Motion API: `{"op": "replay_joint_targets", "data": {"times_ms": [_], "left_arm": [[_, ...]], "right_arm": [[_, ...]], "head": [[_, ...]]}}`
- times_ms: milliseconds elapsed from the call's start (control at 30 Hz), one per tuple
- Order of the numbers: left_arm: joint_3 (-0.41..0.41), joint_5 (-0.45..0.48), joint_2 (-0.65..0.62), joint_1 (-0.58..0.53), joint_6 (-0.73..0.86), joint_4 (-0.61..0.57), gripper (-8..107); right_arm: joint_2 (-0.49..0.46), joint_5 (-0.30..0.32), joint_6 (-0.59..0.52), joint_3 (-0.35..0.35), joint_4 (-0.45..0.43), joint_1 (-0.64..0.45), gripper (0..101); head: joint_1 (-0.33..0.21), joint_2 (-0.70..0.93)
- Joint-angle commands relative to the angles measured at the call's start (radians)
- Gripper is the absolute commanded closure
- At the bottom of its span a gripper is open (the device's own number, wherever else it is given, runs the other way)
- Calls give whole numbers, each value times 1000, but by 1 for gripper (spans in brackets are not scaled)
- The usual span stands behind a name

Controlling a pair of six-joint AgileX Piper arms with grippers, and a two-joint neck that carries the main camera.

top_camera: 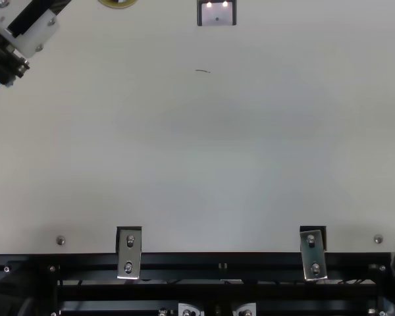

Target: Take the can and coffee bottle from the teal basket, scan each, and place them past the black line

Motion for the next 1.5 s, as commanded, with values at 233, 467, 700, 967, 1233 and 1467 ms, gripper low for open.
{"op": "replay_joint_targets", "data": {"times_ms": [233,467,700,967,1233,1467], "left_arm": [[-7,-12,5,-2,-1,12,89],[-21,-213,42,-81,228,-14,89],[-14,-381,49,-201,561,-105,89],[23,-443,44,-297,772,-161,89],[34,-441,57,-299,727,-131,89],[88,-377,84,-304,535,-104,89]], "right_arm": [[0,0,0,0,0,0,0],[0,0,0,0,0,0,0],[0,0,0,0,0,0,0],[0,0,0,0,0,0,0],[0,0,0,0,0,0,0],[0,0,0,0,0,0,0]], "head": [[-7,0],[-7,0],[-7,0],[-7,0],[-7,0],[-7,0]]}}
